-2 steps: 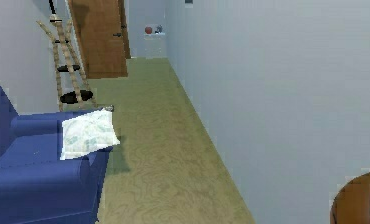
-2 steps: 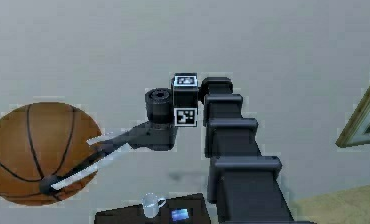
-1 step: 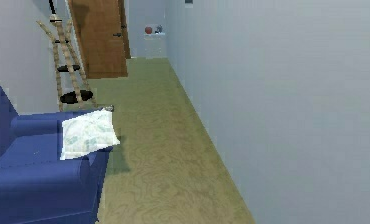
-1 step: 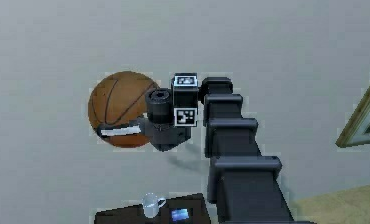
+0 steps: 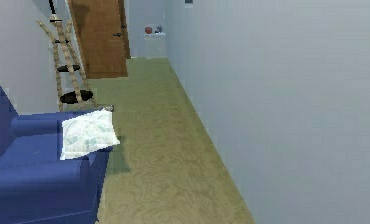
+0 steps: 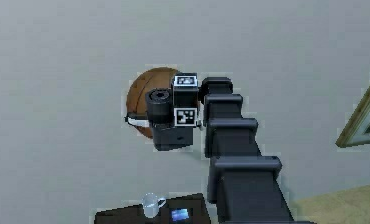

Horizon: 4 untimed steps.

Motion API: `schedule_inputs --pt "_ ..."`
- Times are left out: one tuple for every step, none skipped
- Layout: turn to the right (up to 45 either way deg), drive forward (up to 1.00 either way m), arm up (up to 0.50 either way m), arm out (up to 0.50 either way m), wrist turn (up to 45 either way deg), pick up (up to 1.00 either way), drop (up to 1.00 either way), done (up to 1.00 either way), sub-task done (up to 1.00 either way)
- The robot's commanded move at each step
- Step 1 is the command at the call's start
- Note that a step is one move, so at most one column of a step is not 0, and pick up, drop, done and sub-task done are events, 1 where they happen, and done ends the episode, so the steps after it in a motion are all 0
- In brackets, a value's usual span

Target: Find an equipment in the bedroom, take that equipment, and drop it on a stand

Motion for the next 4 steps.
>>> schedule_inputs --pt "0.0 0.0 -0.4 0.0 0.0 0.0 0.0 0.0 0.0" --pt "0.0 0.0 -0.32 0.0 0.0 0.0 0.0 0.0 0.0" --pt "0.0 0.0 0.0 0.0 0.0 0.0 1.0 0.0 0.0" --pt "0.0 0.0 0.1 0.0 0.0 0.0 0.0 0.0 0.0"
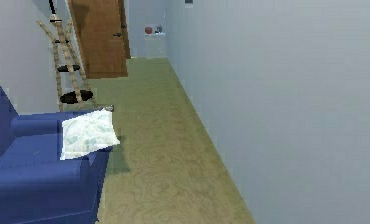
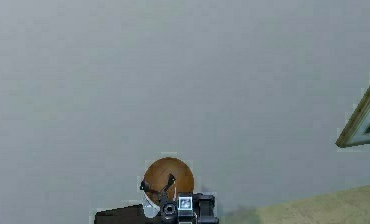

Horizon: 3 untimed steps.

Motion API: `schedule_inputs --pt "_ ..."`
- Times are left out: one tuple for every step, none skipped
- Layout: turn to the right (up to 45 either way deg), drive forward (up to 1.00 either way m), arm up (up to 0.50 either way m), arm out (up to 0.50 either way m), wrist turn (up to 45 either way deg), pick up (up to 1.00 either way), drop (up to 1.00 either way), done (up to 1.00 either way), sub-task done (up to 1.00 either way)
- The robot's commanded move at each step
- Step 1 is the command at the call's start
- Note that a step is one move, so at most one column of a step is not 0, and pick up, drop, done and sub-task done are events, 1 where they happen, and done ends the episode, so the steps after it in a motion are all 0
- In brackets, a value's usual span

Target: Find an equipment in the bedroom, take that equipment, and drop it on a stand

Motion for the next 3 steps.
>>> schedule_inputs --pt "0.0 0.0 0.0 -0.08 0.0 0.0 0.0 0.0 0.0" --pt "0.0 0.0 0.14 0.0 0.0 0.0 0.0 0.0 0.0" --pt "0.0 0.0 0.0 0.08 0.0 0.0 0.0 0.0 0.0"
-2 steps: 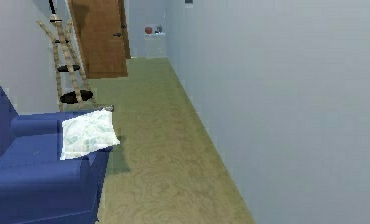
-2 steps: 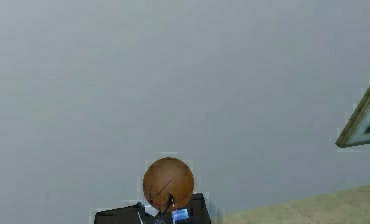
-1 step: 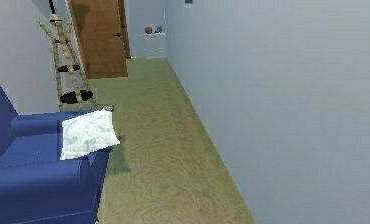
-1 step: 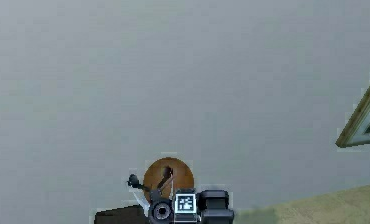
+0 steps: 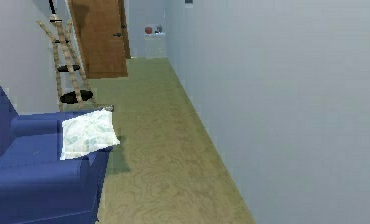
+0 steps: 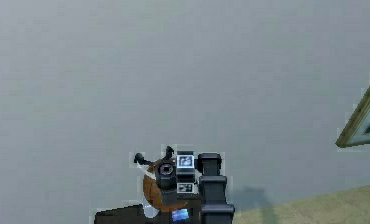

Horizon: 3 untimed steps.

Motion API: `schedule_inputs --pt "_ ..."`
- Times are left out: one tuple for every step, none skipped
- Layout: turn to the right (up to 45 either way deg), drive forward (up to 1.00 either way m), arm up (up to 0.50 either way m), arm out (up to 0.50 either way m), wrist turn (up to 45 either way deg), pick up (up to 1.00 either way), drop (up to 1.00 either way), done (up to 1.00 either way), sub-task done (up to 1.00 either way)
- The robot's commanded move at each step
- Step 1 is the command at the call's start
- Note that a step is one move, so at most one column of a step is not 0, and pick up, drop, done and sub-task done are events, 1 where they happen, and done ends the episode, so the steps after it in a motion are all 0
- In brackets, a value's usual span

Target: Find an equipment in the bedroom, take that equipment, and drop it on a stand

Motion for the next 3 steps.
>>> schedule_inputs --pt "0.0 0.0 0.0 0.0 6.0 0.0 0.0 0.0 0.0" --pt "0.0 0.0 -0.3 0.0 0.0 0.0 0.0 0.0 0.0" --pt "0.0 0.0 0.0 0.0 0.0 1.0 0.0 0.0 0.0"
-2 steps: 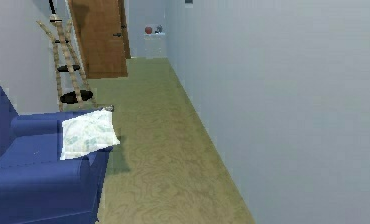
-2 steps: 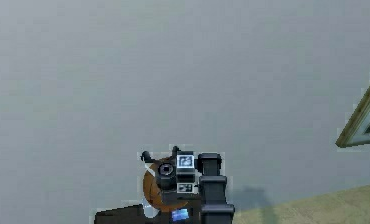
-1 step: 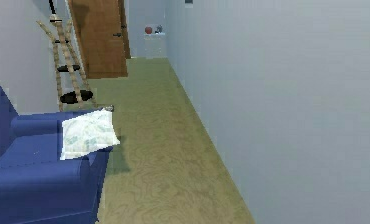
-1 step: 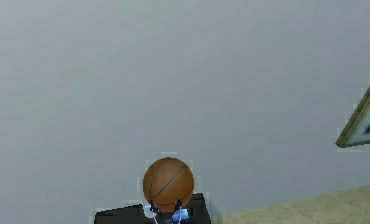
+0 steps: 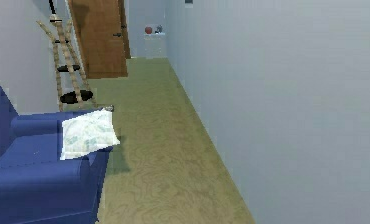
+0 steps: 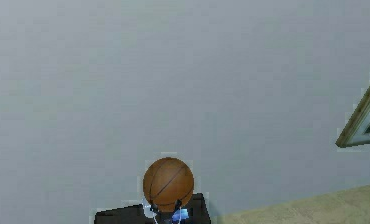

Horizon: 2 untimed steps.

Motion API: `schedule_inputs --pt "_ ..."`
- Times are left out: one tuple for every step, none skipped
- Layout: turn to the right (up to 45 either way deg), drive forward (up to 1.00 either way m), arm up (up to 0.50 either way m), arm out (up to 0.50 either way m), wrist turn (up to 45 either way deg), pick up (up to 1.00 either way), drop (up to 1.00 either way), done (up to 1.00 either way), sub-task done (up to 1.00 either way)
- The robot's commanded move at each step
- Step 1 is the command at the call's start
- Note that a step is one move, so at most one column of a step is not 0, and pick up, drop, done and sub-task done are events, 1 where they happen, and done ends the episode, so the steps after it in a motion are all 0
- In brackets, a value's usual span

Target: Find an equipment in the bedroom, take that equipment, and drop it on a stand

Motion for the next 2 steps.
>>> schedule_inputs --pt "0.0 0.0 0.1 0.0 0.0 0.0 0.0 0.0 0.0" --pt "0.0 0.0 0.46 0.0 0.0 0.0 0.0 0.0 0.0"
